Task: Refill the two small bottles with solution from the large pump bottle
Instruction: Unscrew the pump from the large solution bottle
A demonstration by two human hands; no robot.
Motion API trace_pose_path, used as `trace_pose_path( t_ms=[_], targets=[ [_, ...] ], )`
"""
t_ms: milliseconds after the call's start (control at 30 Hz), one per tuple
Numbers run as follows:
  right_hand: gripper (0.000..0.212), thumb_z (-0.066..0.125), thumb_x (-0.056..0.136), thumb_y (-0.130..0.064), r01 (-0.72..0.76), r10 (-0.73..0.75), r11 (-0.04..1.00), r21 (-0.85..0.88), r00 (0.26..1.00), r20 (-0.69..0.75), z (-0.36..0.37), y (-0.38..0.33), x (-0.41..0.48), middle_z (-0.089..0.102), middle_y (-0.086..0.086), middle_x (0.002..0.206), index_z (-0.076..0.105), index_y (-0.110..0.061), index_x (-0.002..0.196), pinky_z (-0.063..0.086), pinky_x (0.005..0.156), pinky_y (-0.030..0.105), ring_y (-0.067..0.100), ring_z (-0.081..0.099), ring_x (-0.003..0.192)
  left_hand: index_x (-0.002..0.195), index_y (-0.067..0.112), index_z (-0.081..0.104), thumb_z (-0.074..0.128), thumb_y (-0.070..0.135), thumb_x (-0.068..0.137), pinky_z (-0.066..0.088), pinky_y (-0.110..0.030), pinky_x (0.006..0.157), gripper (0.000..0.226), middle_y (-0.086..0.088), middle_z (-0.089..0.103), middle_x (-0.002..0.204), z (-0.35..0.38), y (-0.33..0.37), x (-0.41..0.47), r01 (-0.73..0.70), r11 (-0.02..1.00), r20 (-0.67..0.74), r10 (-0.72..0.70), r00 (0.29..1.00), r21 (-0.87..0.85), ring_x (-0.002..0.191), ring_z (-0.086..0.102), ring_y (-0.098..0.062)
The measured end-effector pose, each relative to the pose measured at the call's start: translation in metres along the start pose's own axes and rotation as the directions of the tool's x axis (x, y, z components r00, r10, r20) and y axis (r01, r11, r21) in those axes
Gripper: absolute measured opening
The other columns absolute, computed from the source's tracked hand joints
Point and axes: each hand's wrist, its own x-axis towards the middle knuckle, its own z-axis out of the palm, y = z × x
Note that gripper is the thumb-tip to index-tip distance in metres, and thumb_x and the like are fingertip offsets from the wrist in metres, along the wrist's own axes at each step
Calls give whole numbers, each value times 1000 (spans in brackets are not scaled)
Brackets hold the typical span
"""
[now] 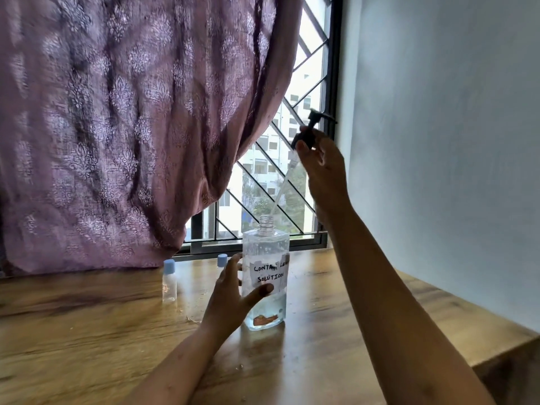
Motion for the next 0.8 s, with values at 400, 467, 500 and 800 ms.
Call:
trace_pose_path(
  t_ms=[400,467,500,800],
  targets=[
    [32,68,82,-7,115,-136,982,-149,981,-138,-44,-9,-26,65,16,106,57,2,110,44,83,11,11,60,98,131,21,38,72,42,75,37,-12,68,69,4,46,113,-15,0,-9,0,1000,-92,2,996,30,93,51,-17],
    [27,69,79,-3,69,-91,970,-232,992,-87,-51,18,-43,65,6,95,58,-2,104,48,77,15,2,60,89,133,20,37,70,43,76,37,-12,68,69,2,47,113,-16,-2,-8,14,999,-99,-10,995,31,92,52,-17],
    [27,69,77,1,64,-79,957,-282,996,-43,-55,32,-54,63,3,92,59,-4,101,51,76,16,-5,59,84,133,20,38,68,43,77,38,-14,68,68,2,48,113,-17,-2,-7,19,999,-105,-16,994,31,91,52,-17],
    [38,60,63,12,192,302,625,-756,834,461,-100,145,-125,61,-7,82,62,-20,84,49,71,30,19,56,77,128,11,45,47,27,95,39,-27,80,37,1,49,113,-16,-15,1,4,998,-114,2,993,56,96,51,-17]
  ],
)
